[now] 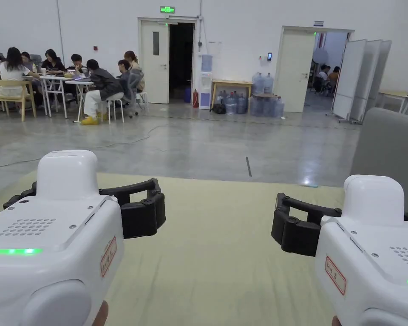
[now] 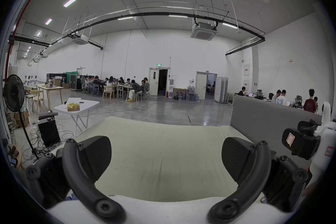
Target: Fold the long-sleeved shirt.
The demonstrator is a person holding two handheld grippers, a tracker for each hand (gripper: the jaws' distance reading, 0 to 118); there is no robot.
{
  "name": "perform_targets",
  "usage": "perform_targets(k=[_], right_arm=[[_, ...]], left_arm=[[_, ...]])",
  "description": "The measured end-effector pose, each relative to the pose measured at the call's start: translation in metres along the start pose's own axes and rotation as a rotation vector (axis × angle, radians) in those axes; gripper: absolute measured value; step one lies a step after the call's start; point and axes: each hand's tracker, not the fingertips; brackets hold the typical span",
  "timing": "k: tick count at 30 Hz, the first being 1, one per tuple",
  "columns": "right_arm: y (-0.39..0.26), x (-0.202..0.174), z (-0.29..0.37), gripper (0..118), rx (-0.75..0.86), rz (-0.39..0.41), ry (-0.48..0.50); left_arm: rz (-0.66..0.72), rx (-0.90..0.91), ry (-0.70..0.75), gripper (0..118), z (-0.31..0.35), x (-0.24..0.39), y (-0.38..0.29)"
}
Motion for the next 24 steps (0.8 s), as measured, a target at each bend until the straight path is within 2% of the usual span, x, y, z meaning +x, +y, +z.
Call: perform_targets(k=[24], right_arm=[[-0.0006,-0.0018,0.0015,118,0.010,-0.004,0.006]], left_arm=[[0.004,-0.010,-0.011,118,0.0001,0.0028,-0.0017]])
